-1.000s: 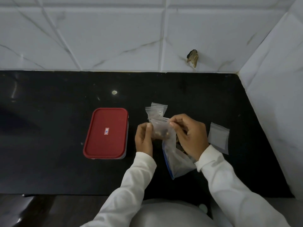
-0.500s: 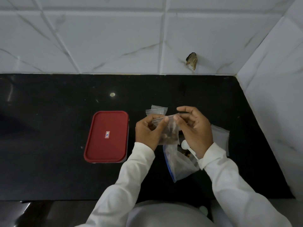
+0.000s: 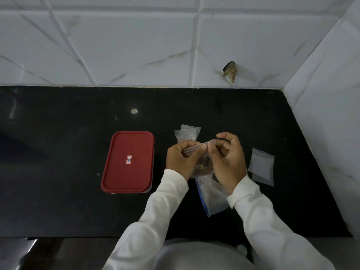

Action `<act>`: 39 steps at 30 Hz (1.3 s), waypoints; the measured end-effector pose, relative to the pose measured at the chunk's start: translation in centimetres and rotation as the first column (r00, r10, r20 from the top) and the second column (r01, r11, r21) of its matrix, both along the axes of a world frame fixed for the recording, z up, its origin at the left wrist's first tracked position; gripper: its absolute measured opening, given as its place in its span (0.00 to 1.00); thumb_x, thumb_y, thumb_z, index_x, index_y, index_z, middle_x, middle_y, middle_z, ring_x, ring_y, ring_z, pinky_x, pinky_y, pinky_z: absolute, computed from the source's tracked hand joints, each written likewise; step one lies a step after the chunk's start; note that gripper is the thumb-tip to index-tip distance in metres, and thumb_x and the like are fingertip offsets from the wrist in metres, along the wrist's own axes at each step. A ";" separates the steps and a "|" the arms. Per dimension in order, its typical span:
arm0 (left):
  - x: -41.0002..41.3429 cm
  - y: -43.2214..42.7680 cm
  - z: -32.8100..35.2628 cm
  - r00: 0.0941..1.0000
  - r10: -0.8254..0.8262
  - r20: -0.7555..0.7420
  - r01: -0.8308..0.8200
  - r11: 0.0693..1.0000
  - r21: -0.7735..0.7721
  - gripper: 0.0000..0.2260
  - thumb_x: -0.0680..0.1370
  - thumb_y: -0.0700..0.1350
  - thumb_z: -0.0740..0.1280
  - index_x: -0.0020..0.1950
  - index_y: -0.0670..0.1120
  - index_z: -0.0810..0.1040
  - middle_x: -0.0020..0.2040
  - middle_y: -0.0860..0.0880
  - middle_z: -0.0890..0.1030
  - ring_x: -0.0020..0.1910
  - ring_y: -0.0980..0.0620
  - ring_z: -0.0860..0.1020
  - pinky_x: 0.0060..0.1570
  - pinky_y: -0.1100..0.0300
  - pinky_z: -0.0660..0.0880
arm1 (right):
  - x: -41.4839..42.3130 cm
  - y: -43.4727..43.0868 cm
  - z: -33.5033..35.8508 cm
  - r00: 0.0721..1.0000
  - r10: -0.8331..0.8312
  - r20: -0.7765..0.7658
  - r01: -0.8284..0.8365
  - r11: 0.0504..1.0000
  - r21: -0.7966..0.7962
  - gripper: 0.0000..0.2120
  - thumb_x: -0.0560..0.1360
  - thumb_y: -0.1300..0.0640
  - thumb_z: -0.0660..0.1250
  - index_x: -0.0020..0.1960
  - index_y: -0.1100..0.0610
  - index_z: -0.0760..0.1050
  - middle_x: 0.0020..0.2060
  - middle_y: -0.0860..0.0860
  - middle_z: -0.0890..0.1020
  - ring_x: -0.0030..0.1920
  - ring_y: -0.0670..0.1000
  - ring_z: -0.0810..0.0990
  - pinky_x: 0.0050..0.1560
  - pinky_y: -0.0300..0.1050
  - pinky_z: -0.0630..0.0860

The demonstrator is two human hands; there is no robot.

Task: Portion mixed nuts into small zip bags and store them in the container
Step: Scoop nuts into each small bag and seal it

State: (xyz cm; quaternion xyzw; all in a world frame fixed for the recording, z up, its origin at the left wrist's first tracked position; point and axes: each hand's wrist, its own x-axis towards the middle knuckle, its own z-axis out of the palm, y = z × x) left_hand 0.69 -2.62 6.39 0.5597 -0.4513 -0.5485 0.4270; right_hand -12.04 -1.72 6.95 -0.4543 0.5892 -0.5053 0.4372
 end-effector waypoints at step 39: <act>-0.2 -0.4 -1.4 0.932 0.332 -0.144 -0.302 0.933 0.197 0.06 0.76 0.43 0.71 0.40 0.49 0.84 0.38 0.52 0.85 0.43 0.52 0.84 0.42 0.56 0.81 | -0.1 -1.4 -3.3 0.953 -0.243 0.180 0.158 0.908 0.387 0.03 0.76 0.54 0.69 0.46 0.49 0.81 0.46 0.50 0.84 0.51 0.50 0.83 0.56 0.53 0.80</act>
